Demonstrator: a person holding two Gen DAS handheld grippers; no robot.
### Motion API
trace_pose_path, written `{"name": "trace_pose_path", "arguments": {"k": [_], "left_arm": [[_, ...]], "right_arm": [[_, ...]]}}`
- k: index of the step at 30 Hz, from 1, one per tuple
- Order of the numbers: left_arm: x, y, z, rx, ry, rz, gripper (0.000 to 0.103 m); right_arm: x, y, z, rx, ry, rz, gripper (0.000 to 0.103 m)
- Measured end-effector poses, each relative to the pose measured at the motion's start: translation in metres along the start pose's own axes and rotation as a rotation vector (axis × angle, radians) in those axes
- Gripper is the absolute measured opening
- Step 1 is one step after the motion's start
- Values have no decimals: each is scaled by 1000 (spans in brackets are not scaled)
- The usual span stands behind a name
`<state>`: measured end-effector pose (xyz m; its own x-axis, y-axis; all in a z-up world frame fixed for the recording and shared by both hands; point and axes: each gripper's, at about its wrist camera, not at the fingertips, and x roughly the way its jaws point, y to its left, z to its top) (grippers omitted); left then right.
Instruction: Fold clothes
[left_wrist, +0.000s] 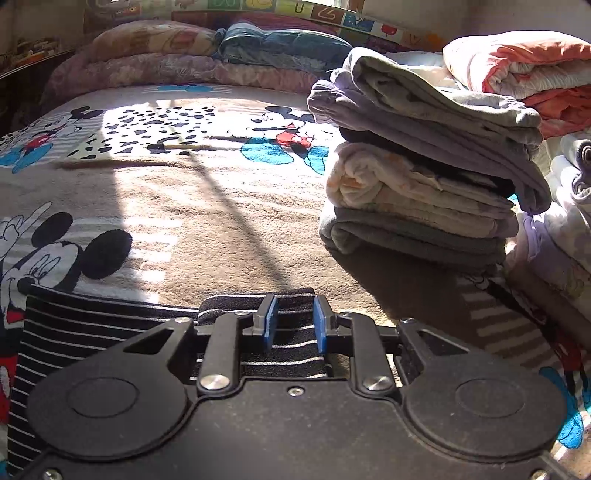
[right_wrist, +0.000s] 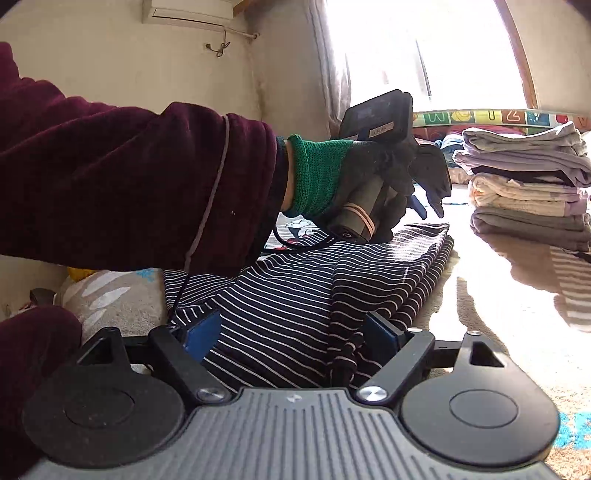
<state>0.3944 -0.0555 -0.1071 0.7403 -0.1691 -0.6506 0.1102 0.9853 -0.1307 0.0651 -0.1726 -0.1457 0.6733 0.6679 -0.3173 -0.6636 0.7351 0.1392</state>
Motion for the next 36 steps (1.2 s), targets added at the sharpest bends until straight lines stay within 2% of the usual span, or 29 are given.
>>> {"name": "trace_pose_path", "arguments": {"k": [4,8,13,16,17,19,23,27,29,35,36], "left_arm": [[-4,0,-2,92,-3,-19,18],[14,-3,-7,148,30,-23,18],[42,-23,-11,364,47,-9,18],[51,-27,-19,455,60,-16,18],[51,-27,-18,456,59,-17,18],[44,-22,-13,416,48,-17,18],[30,-14,-3,336,25,-17,20],[-24,14,-1,205,-50,-27,20],[-51,34,-9,145,-63,-26,20],[-147,119,-66,-115,-88,-7,43],[-163,134,-78,-177,-95,-3,43]], "right_arm": [[13,9,-7,-57,68,-18,79],[20,-2,-9,15,147,-34,80],[18,0,-10,15,158,-16,82],[20,0,-14,9,175,-4,86],[22,-1,-16,8,180,0,87],[23,-1,-17,2,181,1,88],[14,3,-18,-11,128,-13,87],[5,4,-17,-19,64,-28,85],[-1,9,-16,-40,39,-42,85],[-17,28,-15,-83,44,-69,84],[-19,30,-15,-78,50,-69,84]]}}
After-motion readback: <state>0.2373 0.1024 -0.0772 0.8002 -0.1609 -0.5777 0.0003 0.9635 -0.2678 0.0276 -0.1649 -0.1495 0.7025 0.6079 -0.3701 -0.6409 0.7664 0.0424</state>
